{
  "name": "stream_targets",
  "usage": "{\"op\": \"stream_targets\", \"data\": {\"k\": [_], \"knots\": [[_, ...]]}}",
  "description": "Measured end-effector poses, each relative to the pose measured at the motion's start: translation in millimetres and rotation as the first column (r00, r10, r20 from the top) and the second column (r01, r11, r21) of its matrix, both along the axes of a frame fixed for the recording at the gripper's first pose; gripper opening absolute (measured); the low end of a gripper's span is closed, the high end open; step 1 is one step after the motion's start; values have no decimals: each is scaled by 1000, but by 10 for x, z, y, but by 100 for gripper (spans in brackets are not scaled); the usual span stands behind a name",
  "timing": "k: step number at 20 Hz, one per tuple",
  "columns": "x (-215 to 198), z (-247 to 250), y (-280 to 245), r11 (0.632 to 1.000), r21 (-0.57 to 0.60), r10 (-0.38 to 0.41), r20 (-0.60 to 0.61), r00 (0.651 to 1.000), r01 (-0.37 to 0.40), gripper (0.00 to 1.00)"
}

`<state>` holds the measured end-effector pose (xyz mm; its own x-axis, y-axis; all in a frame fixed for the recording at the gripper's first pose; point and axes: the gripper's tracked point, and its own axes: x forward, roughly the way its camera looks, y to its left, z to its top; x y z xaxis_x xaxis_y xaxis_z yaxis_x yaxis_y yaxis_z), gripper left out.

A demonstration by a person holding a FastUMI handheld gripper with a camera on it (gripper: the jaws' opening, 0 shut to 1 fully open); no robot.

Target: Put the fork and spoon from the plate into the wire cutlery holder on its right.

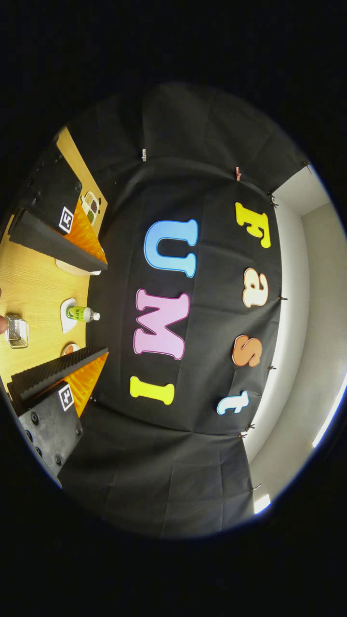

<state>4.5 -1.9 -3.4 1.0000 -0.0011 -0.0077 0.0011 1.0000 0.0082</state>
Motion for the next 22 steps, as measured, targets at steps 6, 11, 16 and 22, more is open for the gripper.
{"op": "stream_targets", "data": {"k": [6,11,16,22], "knots": [[-1,-385,412,991,28,135,-152,979,-132,97],[-146,-1011,1034,947,168,320,-403,858,-274,96],[-411,-1851,1656,891,311,453,-624,636,-329,90],[-700,-2831,2161,871,325,461,-800,385,-369,87]]}}
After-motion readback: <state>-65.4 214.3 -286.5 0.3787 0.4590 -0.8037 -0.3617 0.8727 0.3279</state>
